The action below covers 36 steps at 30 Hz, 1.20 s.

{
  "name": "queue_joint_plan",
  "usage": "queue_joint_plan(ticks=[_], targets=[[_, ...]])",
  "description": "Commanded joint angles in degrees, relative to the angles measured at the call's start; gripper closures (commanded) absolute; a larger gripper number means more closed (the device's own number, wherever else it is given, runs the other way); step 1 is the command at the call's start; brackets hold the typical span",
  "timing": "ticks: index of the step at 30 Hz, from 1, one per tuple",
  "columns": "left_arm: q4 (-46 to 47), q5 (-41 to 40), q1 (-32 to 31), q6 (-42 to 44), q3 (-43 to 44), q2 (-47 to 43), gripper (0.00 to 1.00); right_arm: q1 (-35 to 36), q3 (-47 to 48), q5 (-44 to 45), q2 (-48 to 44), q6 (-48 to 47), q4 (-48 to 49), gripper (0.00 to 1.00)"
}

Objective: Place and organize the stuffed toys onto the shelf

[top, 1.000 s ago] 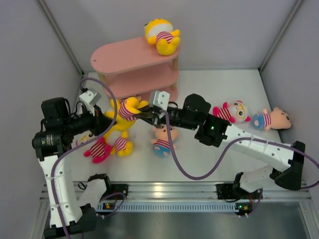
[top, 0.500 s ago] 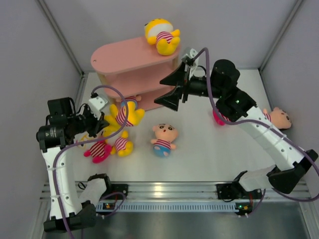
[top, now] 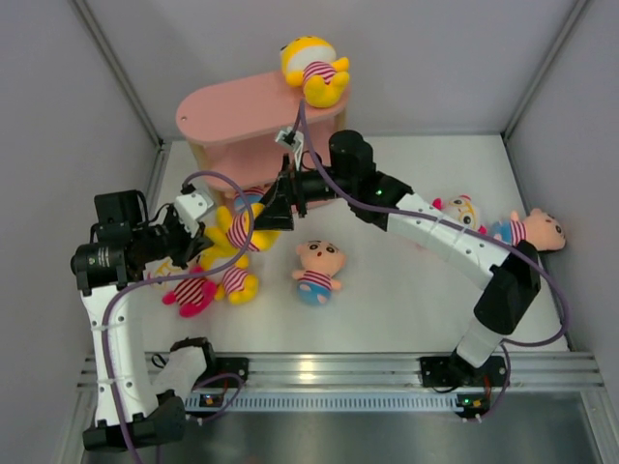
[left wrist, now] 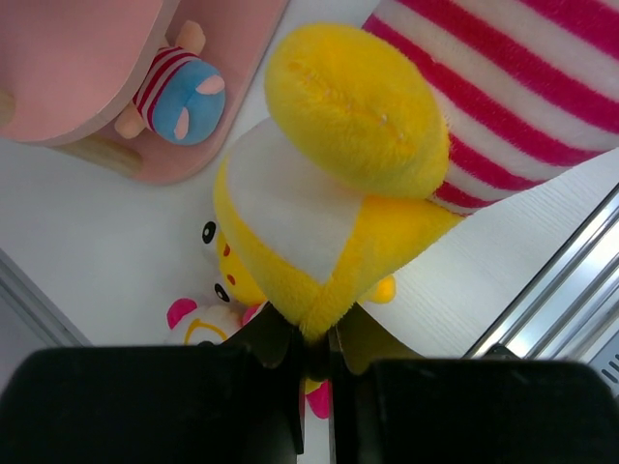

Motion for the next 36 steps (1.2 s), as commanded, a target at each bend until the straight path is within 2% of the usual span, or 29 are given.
queue_joint_plan(ticks=[1,3,6,7,8,9,10,12,13,15,16,17,19,20,23,24,25,28,32,36], targets=[[-0.4,2.3,-0.4,0.7,1.3,0.1,1.00,1.0,3.6,-0.4,-0.3,1.2,4.1,0.07],[-0.4,2.2,-0.6,0.7,1.2,0.3,1.00,1.2,3.5,-1.9,0.6,2.2,4.5,0.10],[-0.4,2.1,-0.7,0.9,1.0,0.5,1.00,2.2,3.1,-2.1,1.3,2.4,4.8,0.21],[-0.3,2.2,-0.7,0.7,1.0,0.7,1.00,3.2,3.3,-2.2,1.7,2.3,4.7,0.29],[-0.3,2.2,-0.7,0.7,1.1,0.7,1.00,3.6,3.6,-2.4,1.9,2.0,4.7,0.50],[-0.3,2.2,-0.7,0.2,1.4,0.6,1.00,4.0,3.8,-3.0,2.4,1.8,4.6,0.60],[-0.2,1.8,-0.7,-0.2,1.6,0.6,1.00,4.5,4.3,-3.4,2.5,1.7,4.5,0.81],[-0.3,0.8,-0.7,-2.1,2.8,0.6,0.97,4.6,4.6,-3.4,2.0,0.8,4.3,0.97],[-0.2,0.0,-0.7,-3.2,3.4,0.6,0.91,4.5,5.0,-2.8,1.3,-0.1,3.9,1.00],[-0.2,-5.4,-0.7,-8.5,6.1,1.0,0.71,4.5,6.4,0.0,-0.8,-5.5,-0.5,1.00],[-0.2,-7.6,-0.7,-10.8,7.2,1.2,0.50,4.4,7.4,1.3,-1.6,-8.0,-2.9,1.00],[-0.2,-12.9,-0.7,-12.8,8.2,1.2,0.39,4.5,9.8,2.9,-2.4,-13.1,-6.4,1.00],[-0.3,-17.6,-0.7,-16.5,9.6,0.6,0.21,4.5,14.1,8.1,-4.6,-18.3,-9.7,1.00],[-0.3,-19.7,-0.7,-17.4,9.6,0.3,0.17,4.5,15.7,10.0,-5.2,-20.6,-10.8,1.00],[-0.2,-27.2,-0.7,-20.7,9.5,-0.6,0.08,4.5,22.0,16.7,-5.9,-33.9,-13.6,1.00],[-0.3,-30.7,-0.7,-21.7,9.4,-0.8,0.07,4.5,23.3,21.0,-5.4,-36.2,-13.8,1.00],[-0.2,-31.9,-0.7,-22.0,9.5,-0.9,0.02,4.5,25.5,23.4,-5.1,-38.6,-13.3,1.00],[-0.3,-35.1,-0.7,-22.6,10.1,-1.2,0.01,4.5,26.7,31.7,-3.8,-47.9,-8.1,1.00],[-0.3,-33.6,-0.7,-22.3,10.1,-1.2,0.01,4.4,28.2,37.6,1.1,-60.0,-2.3,1.00],[-0.3,-31.7,-0.7,-22.0,9.4,-1.2,0.01,4.4,34.5,41.7,11.1,-67.0,-3.2,1.00]])
